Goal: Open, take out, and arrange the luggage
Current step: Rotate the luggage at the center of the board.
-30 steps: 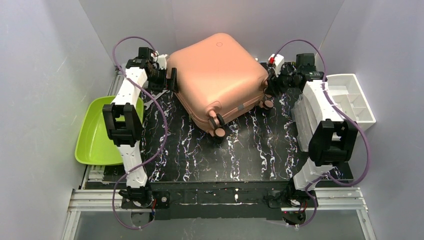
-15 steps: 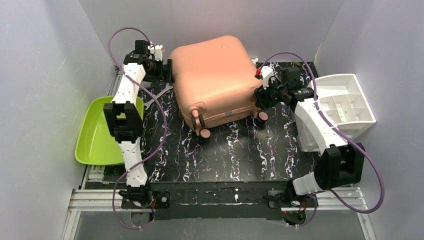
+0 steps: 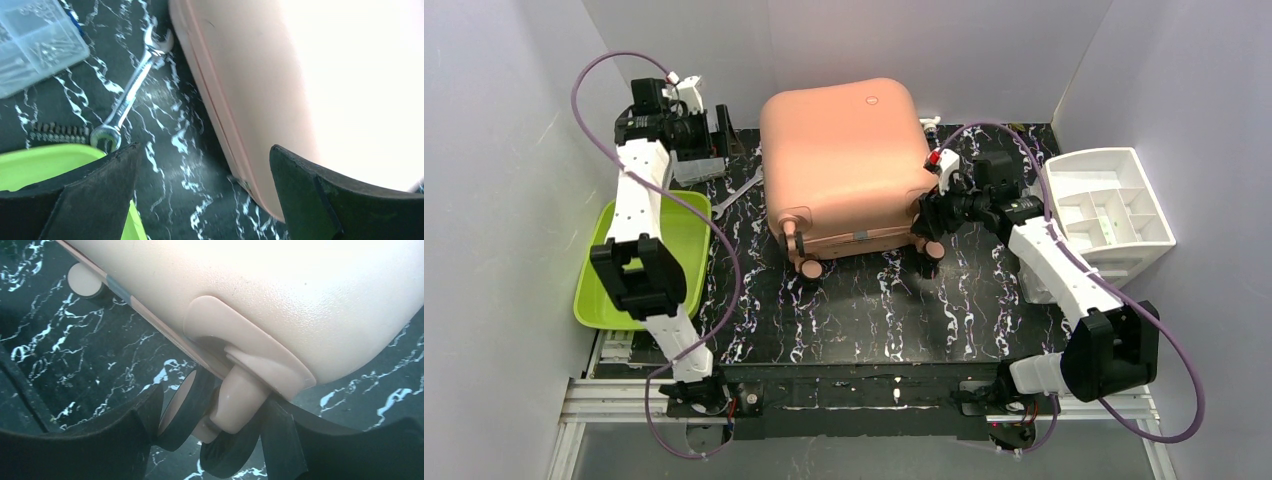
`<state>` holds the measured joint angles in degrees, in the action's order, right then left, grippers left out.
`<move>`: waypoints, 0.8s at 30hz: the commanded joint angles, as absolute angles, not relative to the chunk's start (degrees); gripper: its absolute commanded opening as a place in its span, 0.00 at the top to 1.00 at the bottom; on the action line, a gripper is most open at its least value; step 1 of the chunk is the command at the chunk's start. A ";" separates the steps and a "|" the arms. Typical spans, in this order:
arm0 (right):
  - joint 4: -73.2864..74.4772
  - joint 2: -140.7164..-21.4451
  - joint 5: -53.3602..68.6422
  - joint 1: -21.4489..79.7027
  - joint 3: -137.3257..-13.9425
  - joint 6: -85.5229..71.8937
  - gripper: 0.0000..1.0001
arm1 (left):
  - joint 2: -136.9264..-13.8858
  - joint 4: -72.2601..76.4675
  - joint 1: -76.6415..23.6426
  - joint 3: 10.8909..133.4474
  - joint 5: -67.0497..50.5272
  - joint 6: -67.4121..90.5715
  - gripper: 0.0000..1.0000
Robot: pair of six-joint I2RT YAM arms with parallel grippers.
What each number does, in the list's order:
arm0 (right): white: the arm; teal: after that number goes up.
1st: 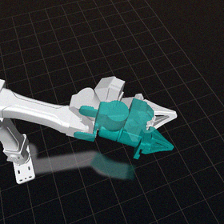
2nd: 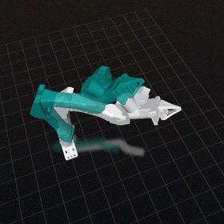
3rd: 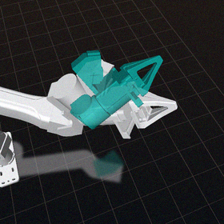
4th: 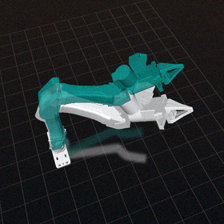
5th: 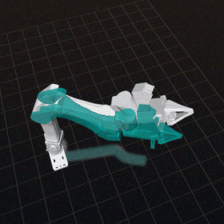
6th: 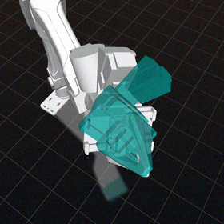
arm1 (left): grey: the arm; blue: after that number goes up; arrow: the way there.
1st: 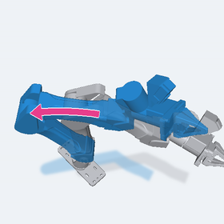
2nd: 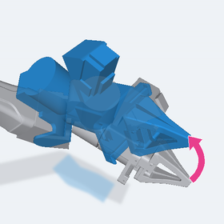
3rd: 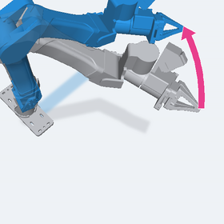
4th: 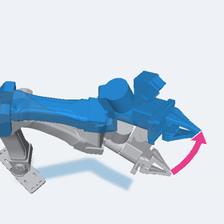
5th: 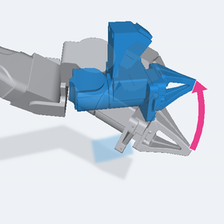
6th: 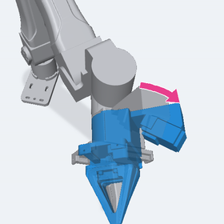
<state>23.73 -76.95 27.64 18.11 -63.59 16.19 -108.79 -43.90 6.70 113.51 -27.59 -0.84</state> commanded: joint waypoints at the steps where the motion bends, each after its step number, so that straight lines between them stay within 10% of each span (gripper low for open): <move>1: 15.35 -75.87 52.73 26.45 -63.29 19.82 0.28 | -98.83 -43.58 6.18 104.63 -36.50 -4.04 0.01; 11: 20.38 -66.24 45.08 26.58 -59.47 37.78 0.02 | -87.11 -39.13 3.45 89.72 -48.47 -7.12 0.01; 24: 23.97 -59.23 40.27 25.14 -49.06 40.59 0.01 | -80.93 -40.08 -8.69 86.06 -52.82 -17.53 0.01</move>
